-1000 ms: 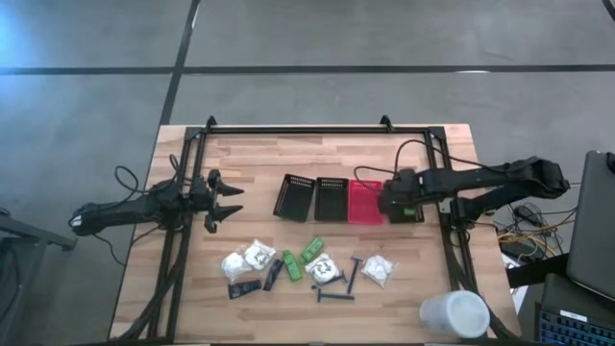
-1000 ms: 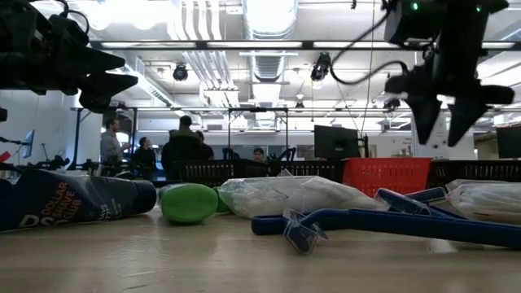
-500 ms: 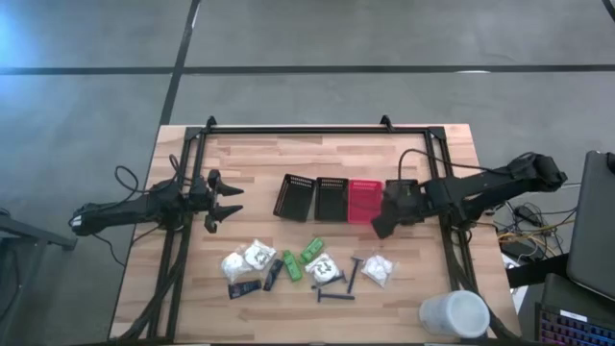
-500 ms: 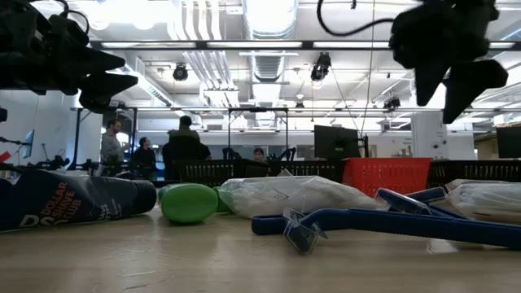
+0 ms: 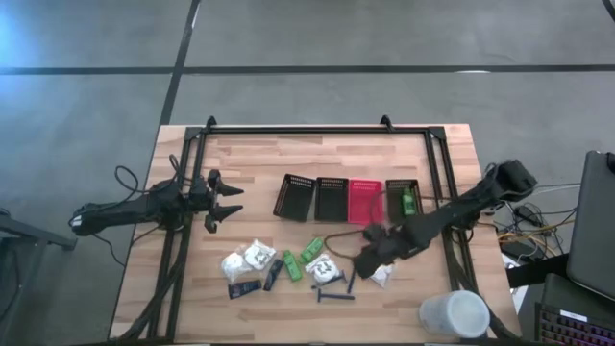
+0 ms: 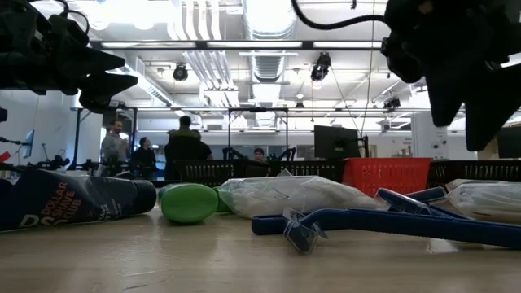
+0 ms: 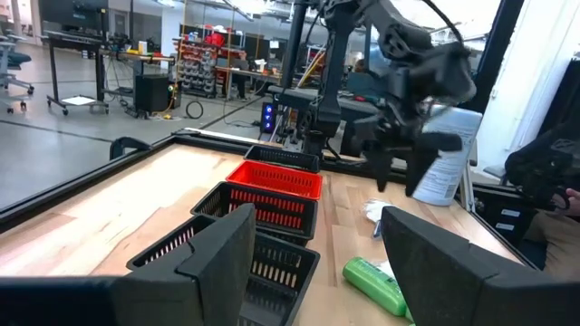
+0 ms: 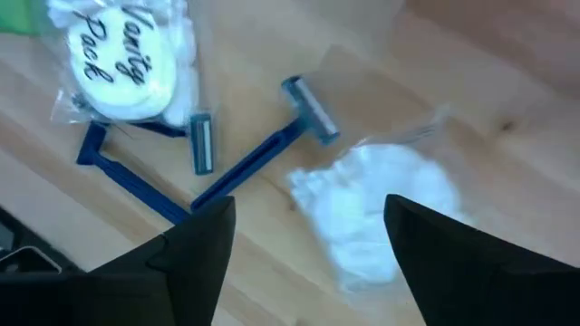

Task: Pick & Place Travel size toiletries
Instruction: Put the white cotton pack into the left black bin

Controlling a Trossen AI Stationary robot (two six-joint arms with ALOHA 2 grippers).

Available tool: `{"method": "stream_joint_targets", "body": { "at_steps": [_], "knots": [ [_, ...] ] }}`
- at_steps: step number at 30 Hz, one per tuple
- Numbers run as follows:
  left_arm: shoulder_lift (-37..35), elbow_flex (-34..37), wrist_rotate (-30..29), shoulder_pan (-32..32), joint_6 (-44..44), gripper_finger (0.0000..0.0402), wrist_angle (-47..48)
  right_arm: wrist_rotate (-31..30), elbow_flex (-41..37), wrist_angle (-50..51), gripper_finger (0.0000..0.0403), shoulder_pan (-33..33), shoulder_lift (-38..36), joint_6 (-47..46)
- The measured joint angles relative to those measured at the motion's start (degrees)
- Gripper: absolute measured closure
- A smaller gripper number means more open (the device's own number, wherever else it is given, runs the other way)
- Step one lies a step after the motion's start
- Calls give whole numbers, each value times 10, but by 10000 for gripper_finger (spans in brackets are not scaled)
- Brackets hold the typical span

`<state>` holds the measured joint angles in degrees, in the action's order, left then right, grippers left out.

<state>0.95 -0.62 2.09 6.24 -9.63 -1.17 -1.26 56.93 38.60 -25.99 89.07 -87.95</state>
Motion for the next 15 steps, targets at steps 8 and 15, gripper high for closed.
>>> {"method": "stream_joint_targets", "body": {
  "at_steps": [8,15],
  "knots": [
    [0,0,0,0,0,156,1,0,92,60,159,-13,100,28],
    [0,0,0,0,0,156,1,-2,144,233,168,-30,131,68]
  ]
}}
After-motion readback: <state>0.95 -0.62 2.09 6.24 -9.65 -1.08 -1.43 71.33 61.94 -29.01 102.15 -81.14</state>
